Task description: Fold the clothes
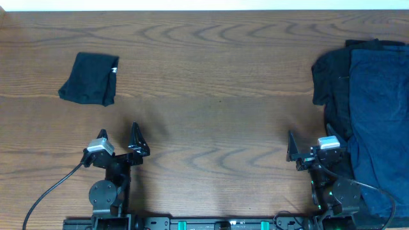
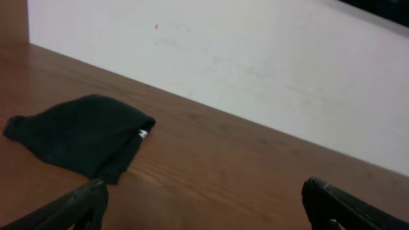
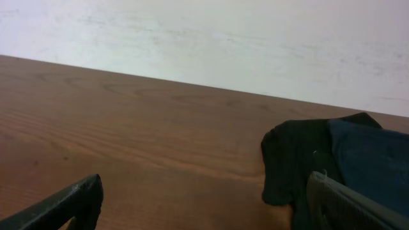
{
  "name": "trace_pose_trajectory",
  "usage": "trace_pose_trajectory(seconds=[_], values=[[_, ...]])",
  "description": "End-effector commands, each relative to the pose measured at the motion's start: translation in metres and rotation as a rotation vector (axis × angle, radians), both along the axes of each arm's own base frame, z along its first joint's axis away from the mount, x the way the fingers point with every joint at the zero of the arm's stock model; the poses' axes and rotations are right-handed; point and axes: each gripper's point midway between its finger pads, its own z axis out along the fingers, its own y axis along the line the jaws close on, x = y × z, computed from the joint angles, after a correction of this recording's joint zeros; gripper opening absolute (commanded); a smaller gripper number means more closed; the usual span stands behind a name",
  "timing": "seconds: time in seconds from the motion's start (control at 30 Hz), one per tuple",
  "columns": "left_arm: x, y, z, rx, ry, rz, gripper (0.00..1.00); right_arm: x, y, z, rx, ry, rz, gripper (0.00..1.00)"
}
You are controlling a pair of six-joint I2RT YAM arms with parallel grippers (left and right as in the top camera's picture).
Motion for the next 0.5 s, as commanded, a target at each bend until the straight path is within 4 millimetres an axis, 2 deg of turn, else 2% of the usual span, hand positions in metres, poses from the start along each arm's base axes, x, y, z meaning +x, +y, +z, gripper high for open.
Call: trace_pose_trajectory(seconds=[0.0, 0.23, 0.47], values=[[-0.001, 0.003, -0.004, 0.105, 0.018, 0.017, 0.98, 0.0, 0.001, 0.0, -0.013, -0.003, 0.0, 0.99], [-0.002, -0.004, -0.024, 0.25, 0.105, -0.027, 0.98, 0.0, 0.001, 0.0, -0.013, -0.003, 0.0, 0.99], [-0.003, -0.011, -0.034, 0.361, 0.147, -0.07, 0.98, 0.0, 0.001, 0.0, -0.013, -0.003, 0.0, 0.99]])
